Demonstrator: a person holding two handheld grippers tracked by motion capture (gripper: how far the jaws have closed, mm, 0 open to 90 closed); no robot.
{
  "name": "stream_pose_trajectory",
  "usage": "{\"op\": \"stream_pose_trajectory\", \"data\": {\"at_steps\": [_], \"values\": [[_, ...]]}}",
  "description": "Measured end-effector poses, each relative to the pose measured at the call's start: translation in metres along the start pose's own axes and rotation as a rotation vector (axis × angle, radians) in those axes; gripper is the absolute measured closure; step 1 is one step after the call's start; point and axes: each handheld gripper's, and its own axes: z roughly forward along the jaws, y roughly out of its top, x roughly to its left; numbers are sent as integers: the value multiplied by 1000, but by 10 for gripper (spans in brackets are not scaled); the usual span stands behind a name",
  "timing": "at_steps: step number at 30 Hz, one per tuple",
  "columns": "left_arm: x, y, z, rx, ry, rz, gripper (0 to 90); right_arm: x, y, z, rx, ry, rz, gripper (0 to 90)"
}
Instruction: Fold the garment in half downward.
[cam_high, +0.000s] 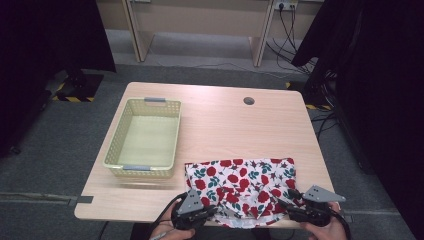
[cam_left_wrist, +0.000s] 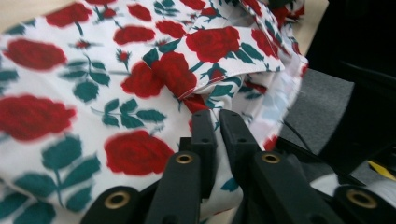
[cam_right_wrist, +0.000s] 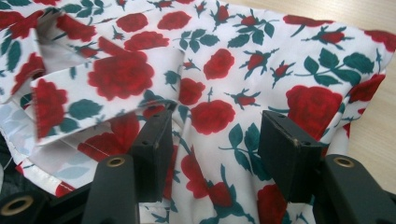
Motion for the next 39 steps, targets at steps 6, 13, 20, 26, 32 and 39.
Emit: {"op": "stream_pose_trajectory", "data": {"at_steps": [6,13,20,26,32,39], "values": [[11,-7,-5,-8,8,-74,667,-1,-1,1,14,-3,3,432],[27,23,-10,-80,87,-93,374,-12,20,-1,-12,-50,4,351],[58,28,11,-6,217,-71,347,-35,42,27,26,-74,3,322],[67,22,15,51,233,-87,347,-51,42,51,102,-77,16,322],[67,22,15,55,241,-82,346,-59,32,54,67,-73,72,328],[62,24,9,25,249,-90,220,-56,37,42,38,-97,86,270]]}}
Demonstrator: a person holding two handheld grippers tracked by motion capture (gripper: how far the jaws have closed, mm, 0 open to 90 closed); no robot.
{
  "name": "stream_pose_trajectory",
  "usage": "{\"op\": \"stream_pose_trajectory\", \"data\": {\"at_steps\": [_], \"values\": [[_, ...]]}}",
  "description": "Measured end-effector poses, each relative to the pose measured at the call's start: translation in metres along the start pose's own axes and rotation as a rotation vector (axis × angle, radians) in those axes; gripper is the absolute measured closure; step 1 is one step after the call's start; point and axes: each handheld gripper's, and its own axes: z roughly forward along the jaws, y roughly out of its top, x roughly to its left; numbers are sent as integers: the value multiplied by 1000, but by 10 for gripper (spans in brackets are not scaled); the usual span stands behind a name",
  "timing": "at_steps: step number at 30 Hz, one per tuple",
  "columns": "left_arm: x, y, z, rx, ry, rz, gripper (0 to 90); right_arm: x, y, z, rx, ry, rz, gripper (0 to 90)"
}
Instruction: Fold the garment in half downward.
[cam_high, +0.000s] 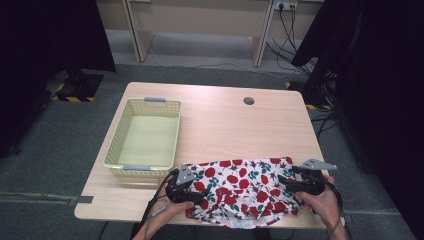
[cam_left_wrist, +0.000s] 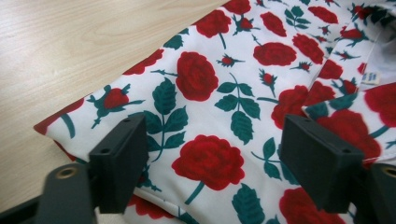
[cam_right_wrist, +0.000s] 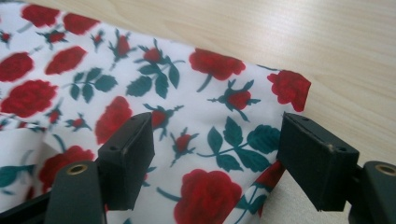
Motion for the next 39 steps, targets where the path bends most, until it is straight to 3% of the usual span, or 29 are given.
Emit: {"op": "stream_pose_trajectory", "data": {"at_steps": [6,17,23,26,29,37,39], "values": [[-6,0,-11,-11,-31,-11,151,15,-1,-16,-37,13,-8,224],[-5,-17,-25,11,-38,-26,105,41,-10,-25,-33,30,-5,162],[1,-27,-27,39,-13,-58,31,47,-21,-29,-21,21,10,127],[2,-32,-29,52,-3,-45,28,49,-26,-32,-17,14,25,116],[4,-35,-33,51,-7,-59,25,51,-30,-37,-22,8,31,114],[6,-45,-45,61,14,-43,32,56,-42,-46,-18,1,34,112],[6,-48,-47,65,29,-24,33,57,-44,-46,-17,2,32,111]]}}
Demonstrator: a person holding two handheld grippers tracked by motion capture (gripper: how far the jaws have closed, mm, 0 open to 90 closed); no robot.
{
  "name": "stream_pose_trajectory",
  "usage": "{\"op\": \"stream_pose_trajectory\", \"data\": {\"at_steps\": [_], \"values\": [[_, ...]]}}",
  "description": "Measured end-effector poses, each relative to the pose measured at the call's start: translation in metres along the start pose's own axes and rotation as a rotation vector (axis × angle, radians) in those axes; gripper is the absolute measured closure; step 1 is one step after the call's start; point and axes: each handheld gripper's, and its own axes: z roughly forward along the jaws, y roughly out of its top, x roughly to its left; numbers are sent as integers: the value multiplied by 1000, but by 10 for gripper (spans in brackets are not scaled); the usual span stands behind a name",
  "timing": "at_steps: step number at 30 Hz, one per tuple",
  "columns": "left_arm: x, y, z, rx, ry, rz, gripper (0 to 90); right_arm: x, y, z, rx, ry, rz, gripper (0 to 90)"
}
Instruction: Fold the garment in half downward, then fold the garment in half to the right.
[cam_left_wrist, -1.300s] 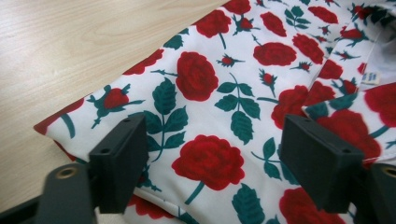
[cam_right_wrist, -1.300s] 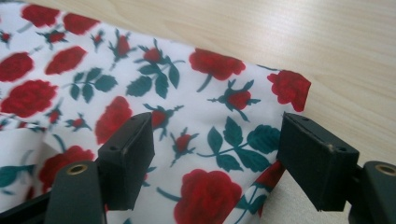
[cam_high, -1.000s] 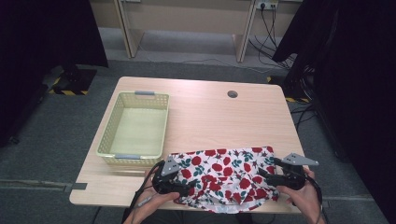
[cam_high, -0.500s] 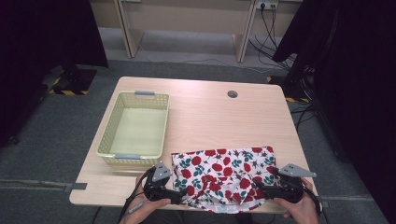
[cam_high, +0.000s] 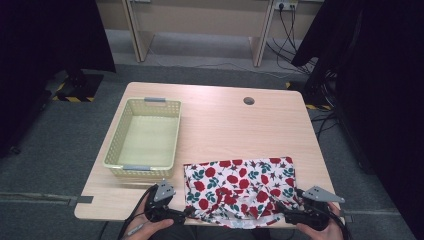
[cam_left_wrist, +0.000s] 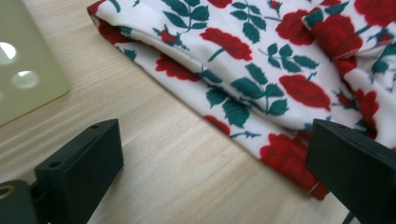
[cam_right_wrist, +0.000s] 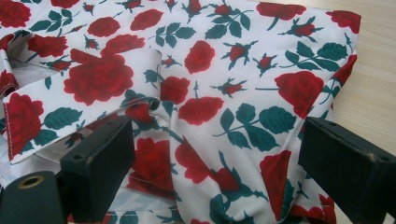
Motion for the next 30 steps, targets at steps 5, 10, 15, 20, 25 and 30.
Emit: {"op": "stream_pose_trajectory", "data": {"at_steps": [5,10,15,20,25,30], "values": [[0,-1,1,5,29,28,34,2,2,-1,-12,1,2,111],[-2,-1,2,14,51,53,27,9,7,0,-22,16,-27,110],[-3,-2,2,9,43,50,30,23,13,11,2,33,-64,110],[-3,-1,1,7,33,43,29,33,19,17,2,46,-84,107],[-3,-1,1,0,29,26,25,40,28,26,7,56,-82,105],[-3,-1,0,-6,20,15,25,38,27,43,68,51,-58,105]]}}
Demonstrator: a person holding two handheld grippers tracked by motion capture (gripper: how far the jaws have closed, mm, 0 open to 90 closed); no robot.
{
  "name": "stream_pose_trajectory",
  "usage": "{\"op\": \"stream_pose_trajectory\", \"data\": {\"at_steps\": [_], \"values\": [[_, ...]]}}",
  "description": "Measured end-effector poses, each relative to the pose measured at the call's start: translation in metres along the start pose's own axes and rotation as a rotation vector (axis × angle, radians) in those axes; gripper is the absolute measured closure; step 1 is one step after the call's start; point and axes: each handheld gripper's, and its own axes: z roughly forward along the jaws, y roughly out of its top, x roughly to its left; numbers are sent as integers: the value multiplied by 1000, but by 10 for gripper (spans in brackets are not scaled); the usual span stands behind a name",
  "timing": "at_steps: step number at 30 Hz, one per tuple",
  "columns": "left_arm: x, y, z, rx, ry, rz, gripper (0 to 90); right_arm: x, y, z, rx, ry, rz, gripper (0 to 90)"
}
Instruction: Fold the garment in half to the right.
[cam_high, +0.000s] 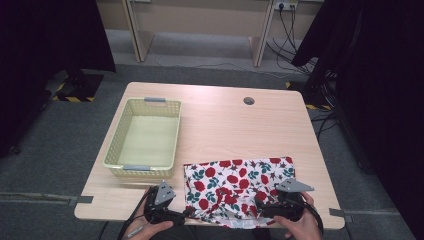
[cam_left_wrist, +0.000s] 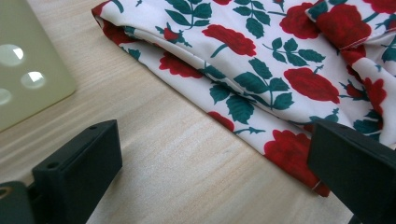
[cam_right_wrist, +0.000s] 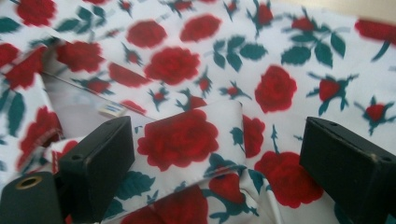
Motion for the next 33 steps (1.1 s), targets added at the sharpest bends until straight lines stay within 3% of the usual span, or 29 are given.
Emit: {"op": "stream_pose_trajectory", "data": {"at_steps": [3,5,9,19,23,24,25,29,33], "values": [[-1,0,0,-6,-9,-6,25,-6,-5,10,38,-25,18,102],[-2,1,-1,-8,-11,-4,25,-9,-7,9,11,-19,20,113],[-4,4,-1,-13,-15,4,25,-15,-9,5,29,-61,21,135],[-15,14,9,-14,-50,24,27,-55,-20,-11,19,-95,53,136],[-21,19,15,-21,-131,-19,28,-67,-22,-14,-3,-101,74,138],[-21,19,15,-21,-131,-19,28,-69,-23,-14,-5,-109,84,137],[-25,23,18,-20,-128,3,28,-71,-24,-15,-7,-112,83,138],[-31,29,23,-27,-136,10,28,-72,-24,-15,-3,-116,76,127],[-42,36,36,-9,-143,45,28,-72,-25,-15,-1,-113,72,124]]}}
